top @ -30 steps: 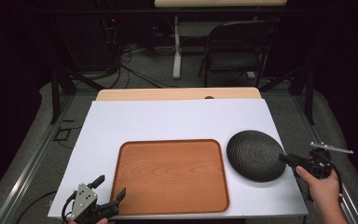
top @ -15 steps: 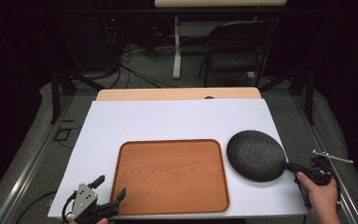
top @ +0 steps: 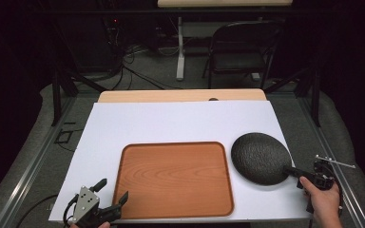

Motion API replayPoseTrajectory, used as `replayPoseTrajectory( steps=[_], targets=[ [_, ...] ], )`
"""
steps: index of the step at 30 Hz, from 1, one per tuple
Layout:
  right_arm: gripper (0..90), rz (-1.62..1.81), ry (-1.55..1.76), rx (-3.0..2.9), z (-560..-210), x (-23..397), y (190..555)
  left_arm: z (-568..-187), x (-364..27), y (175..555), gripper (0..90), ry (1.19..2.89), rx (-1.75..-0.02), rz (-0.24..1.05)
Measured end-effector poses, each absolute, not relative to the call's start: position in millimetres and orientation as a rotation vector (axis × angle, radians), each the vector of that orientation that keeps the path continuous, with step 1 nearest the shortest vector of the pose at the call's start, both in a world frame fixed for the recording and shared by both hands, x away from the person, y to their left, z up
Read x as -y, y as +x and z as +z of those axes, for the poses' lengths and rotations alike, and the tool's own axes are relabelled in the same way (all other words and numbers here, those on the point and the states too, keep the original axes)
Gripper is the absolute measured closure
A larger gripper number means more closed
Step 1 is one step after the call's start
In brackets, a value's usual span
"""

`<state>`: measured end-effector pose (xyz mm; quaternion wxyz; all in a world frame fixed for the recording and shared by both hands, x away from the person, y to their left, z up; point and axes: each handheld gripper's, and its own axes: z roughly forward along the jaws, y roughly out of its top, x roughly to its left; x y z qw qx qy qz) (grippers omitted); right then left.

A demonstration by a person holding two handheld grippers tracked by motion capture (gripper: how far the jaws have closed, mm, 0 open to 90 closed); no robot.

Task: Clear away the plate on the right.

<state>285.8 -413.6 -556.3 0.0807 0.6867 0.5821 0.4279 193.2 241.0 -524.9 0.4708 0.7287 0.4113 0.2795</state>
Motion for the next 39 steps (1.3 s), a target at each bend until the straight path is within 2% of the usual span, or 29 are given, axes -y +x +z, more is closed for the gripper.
replayPoseTrajectory(
  steps=[39],
  targets=[
    [62.5,1.384,2.079,-1.631,-569.0,413.9,296.8,-525.5,-240.3,194.0,16.3,1.785,-1.013,0.682]
  ],
)
